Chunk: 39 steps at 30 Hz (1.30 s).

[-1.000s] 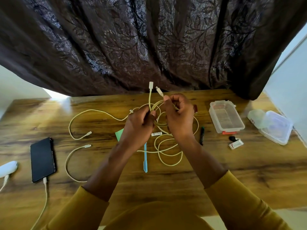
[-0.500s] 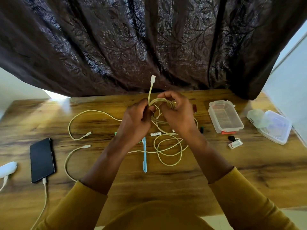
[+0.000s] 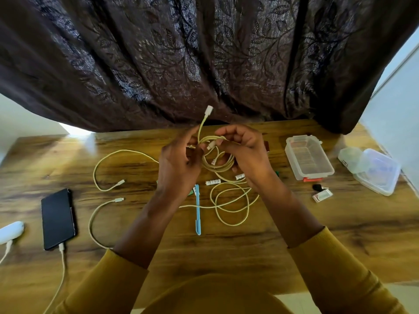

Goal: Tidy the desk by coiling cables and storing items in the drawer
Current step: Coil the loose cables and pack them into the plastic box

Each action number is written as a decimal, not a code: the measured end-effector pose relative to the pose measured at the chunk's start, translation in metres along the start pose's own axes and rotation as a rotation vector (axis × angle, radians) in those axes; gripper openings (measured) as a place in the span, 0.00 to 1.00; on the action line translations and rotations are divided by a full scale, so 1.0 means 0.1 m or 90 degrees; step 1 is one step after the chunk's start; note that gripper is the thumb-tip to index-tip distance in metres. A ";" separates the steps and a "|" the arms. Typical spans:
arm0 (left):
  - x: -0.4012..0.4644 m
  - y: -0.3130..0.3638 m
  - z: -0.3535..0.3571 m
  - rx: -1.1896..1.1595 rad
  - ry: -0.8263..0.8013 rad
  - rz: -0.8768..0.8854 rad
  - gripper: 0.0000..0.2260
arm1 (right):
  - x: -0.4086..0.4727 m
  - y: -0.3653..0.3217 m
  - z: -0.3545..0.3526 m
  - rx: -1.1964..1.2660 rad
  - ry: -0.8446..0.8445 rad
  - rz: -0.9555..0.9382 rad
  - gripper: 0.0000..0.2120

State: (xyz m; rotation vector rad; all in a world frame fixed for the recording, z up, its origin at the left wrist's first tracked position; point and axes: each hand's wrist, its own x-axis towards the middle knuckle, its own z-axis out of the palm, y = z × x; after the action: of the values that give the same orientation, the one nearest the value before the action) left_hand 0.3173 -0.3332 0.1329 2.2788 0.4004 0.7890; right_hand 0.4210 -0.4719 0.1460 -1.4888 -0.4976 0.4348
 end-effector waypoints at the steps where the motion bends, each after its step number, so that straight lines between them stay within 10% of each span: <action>1: -0.01 0.00 0.01 0.010 0.010 0.017 0.24 | 0.01 0.01 0.00 0.001 -0.003 0.005 0.10; 17: -0.05 0.02 0.02 0.095 -0.113 0.026 0.22 | 0.00 0.01 0.03 0.006 -0.009 0.015 0.11; 21: -0.02 0.01 0.00 0.056 -0.155 -0.065 0.07 | 0.00 0.08 0.04 -0.042 -0.003 -0.011 0.10; 30: 0.09 0.02 -0.04 -0.328 -0.165 -0.406 0.10 | -0.01 0.04 0.02 0.028 -0.010 0.019 0.11; 39: 0.13 0.06 -0.11 -0.589 -0.106 -0.454 0.11 | 0.08 0.12 -0.03 0.065 -0.019 0.065 0.11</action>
State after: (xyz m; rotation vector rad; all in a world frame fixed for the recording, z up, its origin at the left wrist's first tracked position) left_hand 0.3206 -0.3259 0.1495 1.1907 0.5696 0.2933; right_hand 0.4301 -0.4692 0.1344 -1.4155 -0.4183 0.5545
